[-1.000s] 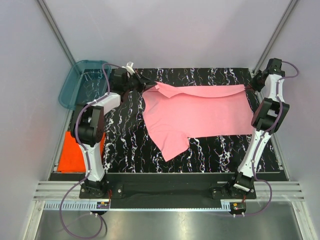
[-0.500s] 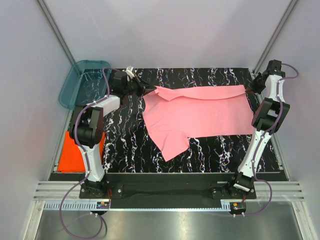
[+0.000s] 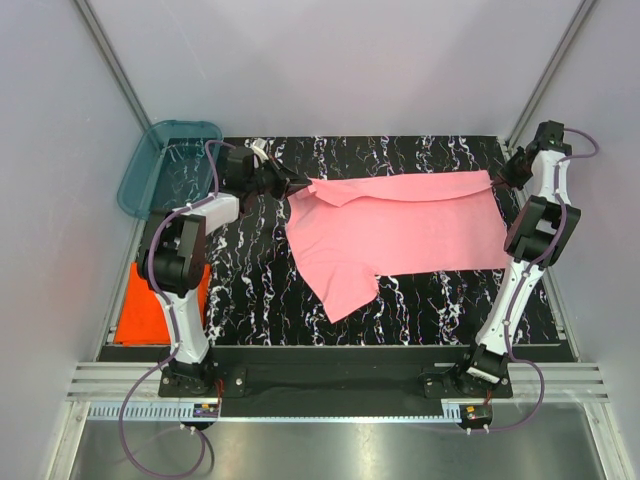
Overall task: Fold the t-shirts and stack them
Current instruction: Fold the tshirt
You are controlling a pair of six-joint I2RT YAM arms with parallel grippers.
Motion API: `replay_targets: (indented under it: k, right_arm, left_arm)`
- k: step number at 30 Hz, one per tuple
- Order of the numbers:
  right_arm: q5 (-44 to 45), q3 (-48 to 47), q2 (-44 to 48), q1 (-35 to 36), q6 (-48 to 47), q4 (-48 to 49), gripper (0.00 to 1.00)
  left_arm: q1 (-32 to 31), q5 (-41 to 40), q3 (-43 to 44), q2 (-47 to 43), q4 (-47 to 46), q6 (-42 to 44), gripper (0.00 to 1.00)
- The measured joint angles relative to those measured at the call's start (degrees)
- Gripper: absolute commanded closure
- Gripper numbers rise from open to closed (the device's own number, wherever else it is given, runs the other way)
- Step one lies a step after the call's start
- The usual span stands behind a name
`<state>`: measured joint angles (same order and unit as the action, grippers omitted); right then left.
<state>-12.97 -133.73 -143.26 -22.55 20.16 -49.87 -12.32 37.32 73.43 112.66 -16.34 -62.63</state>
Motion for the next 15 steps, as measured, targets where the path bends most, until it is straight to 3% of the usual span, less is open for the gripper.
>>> replay_targets:
  k: [13,15]
  right_arm:
    - [1.8,2.8,0.0,0.0,0.0,-0.9,1.0]
    - [2.0,3.4,0.0,0.0,0.0,-0.9,0.88]
  left_arm:
    - [0.4,0.0,-0.9,0.0,0.8,0.0,1.0]
    - [0.5,0.1,-0.9,0.0,1.1,0.1,1.0]
